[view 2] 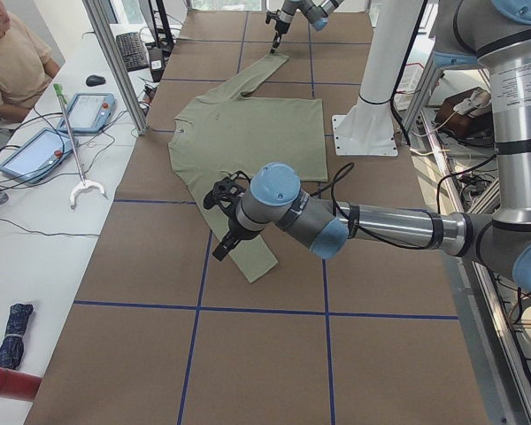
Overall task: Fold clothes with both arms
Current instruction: 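Lower the right gripper and grasp the cuff of the sleeve nearest it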
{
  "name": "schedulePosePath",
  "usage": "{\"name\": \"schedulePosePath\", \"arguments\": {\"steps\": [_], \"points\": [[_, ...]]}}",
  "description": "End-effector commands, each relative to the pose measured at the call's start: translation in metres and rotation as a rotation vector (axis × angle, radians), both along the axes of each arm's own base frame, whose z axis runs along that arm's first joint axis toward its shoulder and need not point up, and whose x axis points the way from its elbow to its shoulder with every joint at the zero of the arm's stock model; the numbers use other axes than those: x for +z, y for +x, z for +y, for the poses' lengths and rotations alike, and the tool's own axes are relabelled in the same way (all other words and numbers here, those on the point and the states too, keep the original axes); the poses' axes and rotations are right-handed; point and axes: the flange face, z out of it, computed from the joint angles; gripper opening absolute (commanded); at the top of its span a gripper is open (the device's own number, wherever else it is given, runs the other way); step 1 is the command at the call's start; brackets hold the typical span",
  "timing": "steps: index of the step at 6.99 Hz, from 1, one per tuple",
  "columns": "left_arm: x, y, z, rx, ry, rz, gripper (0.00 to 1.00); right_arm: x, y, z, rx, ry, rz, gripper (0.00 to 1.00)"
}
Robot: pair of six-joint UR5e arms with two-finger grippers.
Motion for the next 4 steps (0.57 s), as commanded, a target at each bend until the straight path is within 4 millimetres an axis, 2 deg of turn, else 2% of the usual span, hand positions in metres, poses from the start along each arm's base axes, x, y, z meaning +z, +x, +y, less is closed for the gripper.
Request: {"name": "schedulePosePath", "arguments": {"steps": [1, 2, 3, 4], "points": [[0.001, 0.0, 0.0, 0.0, -0.002, 0.0, 1.0, -0.112, -0.009, -0.01, -0.002, -0.072, 0.053, 0.0], [0.001, 0.0, 0.001, 0.0, -0.003, 0.0, 1.0, -0.169, -0.017, -0.018, -0.001, -0.087, 0.065, 0.0], [0.002, 0.0, 0.001, -0.001, -0.005, -0.001, 1.0, -0.225, -0.036, -0.043, 0.01, -0.113, 0.086, 0.0], [0.003, 0.0, 0.001, -0.001, -0.006, -0.001, 1.0, -0.291, -0.069, -0.081, 0.022, -0.145, 0.112, 0.0]]}}
